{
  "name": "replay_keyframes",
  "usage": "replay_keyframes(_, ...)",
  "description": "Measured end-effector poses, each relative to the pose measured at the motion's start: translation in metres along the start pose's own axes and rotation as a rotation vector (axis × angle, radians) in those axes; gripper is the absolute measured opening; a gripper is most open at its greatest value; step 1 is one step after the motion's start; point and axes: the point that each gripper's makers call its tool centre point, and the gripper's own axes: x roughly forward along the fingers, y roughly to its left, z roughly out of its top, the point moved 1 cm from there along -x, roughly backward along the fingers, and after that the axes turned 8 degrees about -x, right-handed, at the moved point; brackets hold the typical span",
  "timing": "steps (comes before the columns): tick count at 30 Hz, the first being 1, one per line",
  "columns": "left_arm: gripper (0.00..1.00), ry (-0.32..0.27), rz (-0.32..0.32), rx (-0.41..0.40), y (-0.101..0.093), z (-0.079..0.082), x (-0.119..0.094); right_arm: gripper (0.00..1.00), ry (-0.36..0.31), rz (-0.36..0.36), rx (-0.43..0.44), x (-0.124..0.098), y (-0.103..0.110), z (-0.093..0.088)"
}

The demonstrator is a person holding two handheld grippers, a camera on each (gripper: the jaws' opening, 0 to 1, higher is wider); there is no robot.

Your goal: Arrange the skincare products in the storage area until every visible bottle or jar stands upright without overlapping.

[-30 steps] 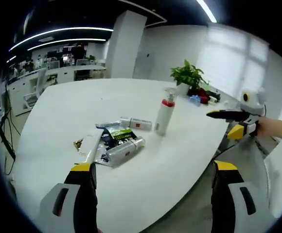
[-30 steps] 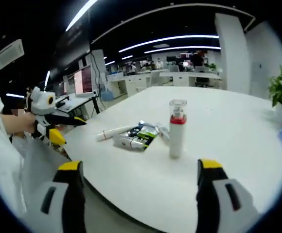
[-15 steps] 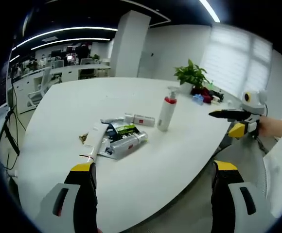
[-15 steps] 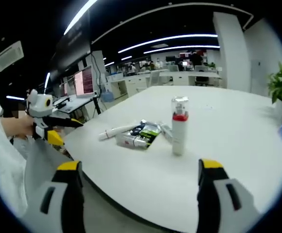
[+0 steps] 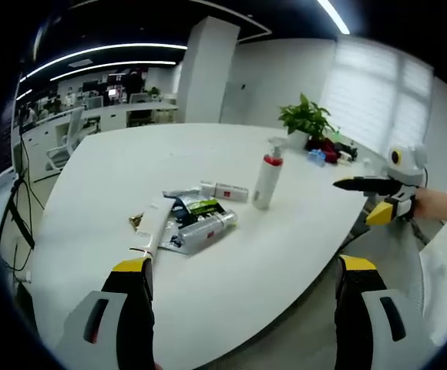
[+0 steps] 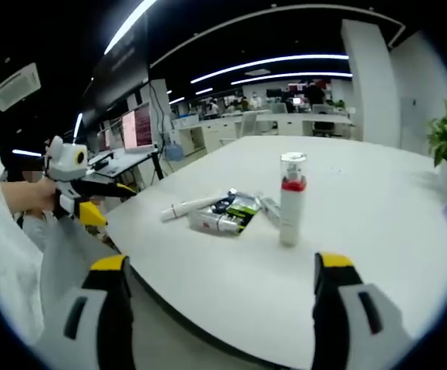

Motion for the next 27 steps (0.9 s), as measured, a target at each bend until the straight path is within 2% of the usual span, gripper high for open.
replay_keyframes(17, 0.92, 0.050, 0.060, 0.026, 0.033, 0.014, 0.012, 0.96, 0.015, -0.013, -0.005, 0.002, -0.003, -0.005)
replay_keyframes(27, 0.84, 0.119, 0.107, 0.041, 0.062, 0.017, 0.026, 0.95, 0.025, -0.012, 0.004, 0.003, -0.005, -0.006)
